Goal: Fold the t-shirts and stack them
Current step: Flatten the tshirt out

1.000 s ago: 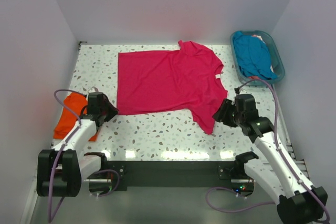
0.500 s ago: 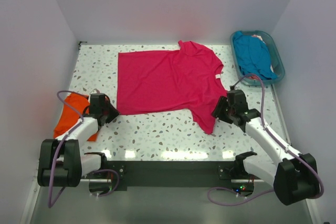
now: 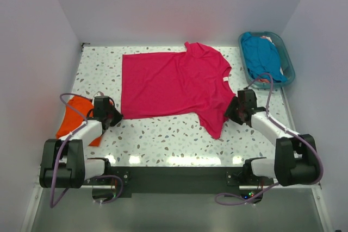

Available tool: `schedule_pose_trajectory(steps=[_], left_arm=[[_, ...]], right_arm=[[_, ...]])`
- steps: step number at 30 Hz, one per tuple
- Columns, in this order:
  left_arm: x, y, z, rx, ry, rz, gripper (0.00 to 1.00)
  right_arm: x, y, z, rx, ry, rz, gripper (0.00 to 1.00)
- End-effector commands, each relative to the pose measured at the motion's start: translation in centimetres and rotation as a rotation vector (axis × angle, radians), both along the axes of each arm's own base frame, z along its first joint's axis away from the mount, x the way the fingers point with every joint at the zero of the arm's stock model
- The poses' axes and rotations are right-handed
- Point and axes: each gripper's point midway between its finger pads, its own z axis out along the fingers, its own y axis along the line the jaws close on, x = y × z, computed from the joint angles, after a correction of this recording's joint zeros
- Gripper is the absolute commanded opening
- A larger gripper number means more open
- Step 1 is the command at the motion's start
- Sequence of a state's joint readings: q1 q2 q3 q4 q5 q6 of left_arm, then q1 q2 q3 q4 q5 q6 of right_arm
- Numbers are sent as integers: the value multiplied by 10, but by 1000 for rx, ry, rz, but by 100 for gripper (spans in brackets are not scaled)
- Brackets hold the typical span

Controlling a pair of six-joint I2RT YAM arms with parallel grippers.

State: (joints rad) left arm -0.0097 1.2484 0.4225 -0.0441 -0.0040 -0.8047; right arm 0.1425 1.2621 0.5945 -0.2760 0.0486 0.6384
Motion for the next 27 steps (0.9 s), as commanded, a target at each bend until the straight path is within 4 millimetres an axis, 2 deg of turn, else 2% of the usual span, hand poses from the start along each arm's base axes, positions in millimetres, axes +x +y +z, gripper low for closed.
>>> schedule_pose_trajectory(steps=[1, 4, 6, 7, 8, 11, 12, 13, 16, 18, 20, 23, 27], left_arm=[[10, -2, 8, -3, -29, -1, 0], [11, -2, 10, 0, -26, -5, 0], [11, -1, 11, 4, -26, -3, 0], [11, 0, 14, 9, -29, 1, 0], [12, 1, 16, 13, -31, 2, 0], [14, 3, 24, 21, -45, 7, 0], [14, 3, 27, 21, -49, 10, 0], [15, 4, 31, 23, -56, 11, 0], [17, 5, 40, 27, -69, 11, 0], [17, 5, 44, 31, -74, 8, 0], [17, 7, 47, 37, -75, 11, 0], [15, 9, 49, 42, -77, 10, 0], [9, 8, 45, 44, -64, -9, 0]], right_arm=[[37, -7, 17, -12, -109, -61, 51], [43, -10, 11, -9, -107, -81, 50], [45, -10, 6, -13, -95, -86, 41], [45, -11, 4, -15, -90, -89, 36], [45, -13, 4, -17, -87, -93, 22], [42, -24, 7, -18, -84, -112, 7], [42, -25, 15, -10, -102, -113, 0], [39, -33, 16, -14, -92, -132, 0], [33, -43, 32, -15, -113, -139, 0], [32, -42, 40, -19, -129, -122, 0], [27, -54, 46, -29, -131, -145, 0], [21, -60, 47, -40, -121, -147, 0], [15, -59, 34, -23, -83, -137, 0]])
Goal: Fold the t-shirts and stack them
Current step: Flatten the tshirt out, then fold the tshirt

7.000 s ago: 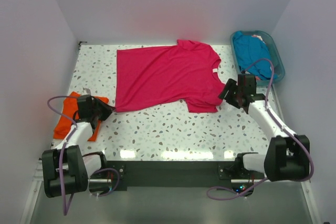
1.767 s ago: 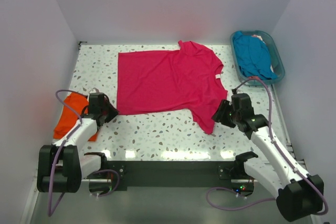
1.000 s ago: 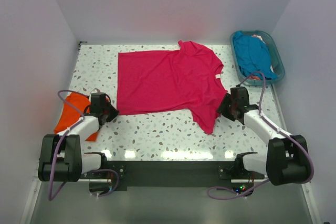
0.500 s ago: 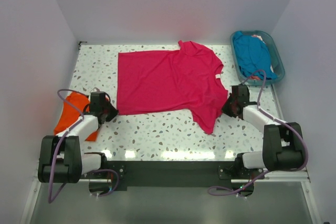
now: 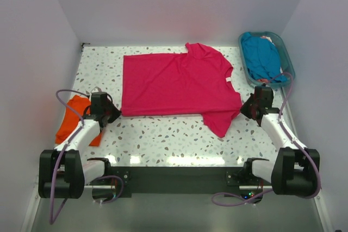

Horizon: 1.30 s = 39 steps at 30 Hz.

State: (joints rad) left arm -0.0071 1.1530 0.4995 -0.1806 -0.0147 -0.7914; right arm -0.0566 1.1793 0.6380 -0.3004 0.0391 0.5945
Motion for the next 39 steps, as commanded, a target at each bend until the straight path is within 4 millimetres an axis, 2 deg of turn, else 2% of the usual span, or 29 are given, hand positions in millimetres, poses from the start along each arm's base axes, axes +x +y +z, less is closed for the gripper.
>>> schedule_pose_trajectory(steps=[1, 4, 5, 8, 11, 12, 16, 21, 28, 31, 35, 36, 37, 38, 39], left_arm=[[4, 4, 10, 26, -27, -13, 0], [1, 1, 5, 18, -33, -27, 0], [0, -3, 4, 1, -33, -42, 0], [1, -6, 3, -14, -40, -56, 0], [-1, -7, 1, -18, -42, -62, 0], [0, -7, 1, -19, -45, -61, 0], [0, -9, 0, -27, -48, -64, 0], [-1, -9, 0, -30, -45, -65, 0], [-2, -9, -3, -29, -42, -64, 0], [-1, -9, -2, -30, -45, -63, 0], [-1, -9, -3, -30, -43, -63, 0], [-2, -10, -3, -32, -40, -65, 0], [-2, -10, -3, -31, -40, -64, 0], [-2, -9, -2, -30, -42, -65, 0], [-2, -9, -2, -26, -42, -63, 0]], right_arm=[[-5, 1, -4, 5, 27, 33, 0], [-11, 9, -4, 35, 17, 59, 29], [-14, 12, -1, 44, 4, 72, 41], [-28, 24, 6, 85, -23, 116, 53], [-46, 34, -1, 102, -7, 145, 53], [-51, 40, 1, 99, -16, 168, 53], [-68, 56, -15, 80, 7, 193, 52], [-71, 81, -28, 93, 33, 247, 51], [-77, 86, -40, 98, 53, 250, 50], [-76, 89, -45, 106, 59, 255, 46], [-77, 92, -48, 113, 70, 266, 24], [-80, 92, -46, 116, 70, 269, 8], [-81, 92, -43, 115, 68, 276, 2], [-89, 91, -43, 115, 89, 279, 0], [-87, 92, -29, 124, 42, 287, 0]])
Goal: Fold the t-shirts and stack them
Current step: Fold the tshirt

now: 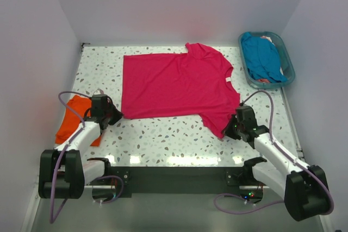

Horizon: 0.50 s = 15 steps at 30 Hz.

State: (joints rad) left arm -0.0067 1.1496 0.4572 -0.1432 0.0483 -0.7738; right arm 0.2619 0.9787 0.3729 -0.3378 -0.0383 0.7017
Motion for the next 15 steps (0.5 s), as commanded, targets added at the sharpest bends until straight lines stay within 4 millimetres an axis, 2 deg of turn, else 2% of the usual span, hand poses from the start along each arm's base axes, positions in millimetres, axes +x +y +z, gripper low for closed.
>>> schedule_pose_trajectory(steps=[1, 4, 5, 7, 8, 12, 15], left_arm=[[4, 2, 7, 9, -42, -7, 0], [4, 4, 10, 17, -46, -1, 0], [3, 4, 12, 19, -47, -1, 0], [3, 4, 13, 20, -46, 2, 0], [3, 5, 15, 21, -48, 3, 0], [3, 6, 22, 27, -56, 4, 0], [8, 5, 26, 22, -68, 2, 0]], right_arm=[[0, 1, 26, 22, -77, 7, 0], [-11, 3, 51, 51, -117, 29, 0], [-20, 2, 52, 51, -92, 34, 0], [-23, 4, 67, 67, -123, 52, 0], [-29, 4, 68, 70, -108, 55, 0], [-29, 2, 83, 66, -138, 60, 0], [-16, 2, 90, 54, -167, 51, 0]])
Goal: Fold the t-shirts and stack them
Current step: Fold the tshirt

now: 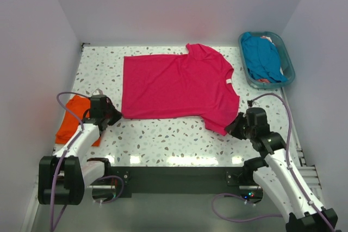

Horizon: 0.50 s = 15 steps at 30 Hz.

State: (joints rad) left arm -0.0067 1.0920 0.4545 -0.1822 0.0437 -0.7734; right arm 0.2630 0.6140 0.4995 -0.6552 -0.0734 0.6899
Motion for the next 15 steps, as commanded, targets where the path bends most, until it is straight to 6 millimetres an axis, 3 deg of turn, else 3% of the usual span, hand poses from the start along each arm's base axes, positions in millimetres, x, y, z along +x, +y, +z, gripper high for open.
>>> schedule_pose_trajectory(steps=[1, 5, 6, 7, 9, 11, 15], left_arm=[[14, 3, 18, 15, -52, -1, 0], [31, 0, 27, -7, -72, -1, 0], [35, -1, 28, -12, -74, 0, 0], [39, -1, 29, -16, -77, 1, 0], [51, -2, 29, -25, -72, 7, 0], [63, -2, 29, -36, -72, 18, 0], [84, -3, 28, -51, -60, 31, 0]], right_arm=[[9, 1, 17, -20, -13, 12, 0], [44, 8, 32, -17, -68, 4, 0], [53, 6, 26, -46, -38, -8, 0], [65, 7, 37, -57, -68, -4, 0], [85, 9, 33, -83, -45, -5, 0], [109, 14, 46, -85, -79, 0, 0], [150, 18, 45, -101, -63, -4, 0]])
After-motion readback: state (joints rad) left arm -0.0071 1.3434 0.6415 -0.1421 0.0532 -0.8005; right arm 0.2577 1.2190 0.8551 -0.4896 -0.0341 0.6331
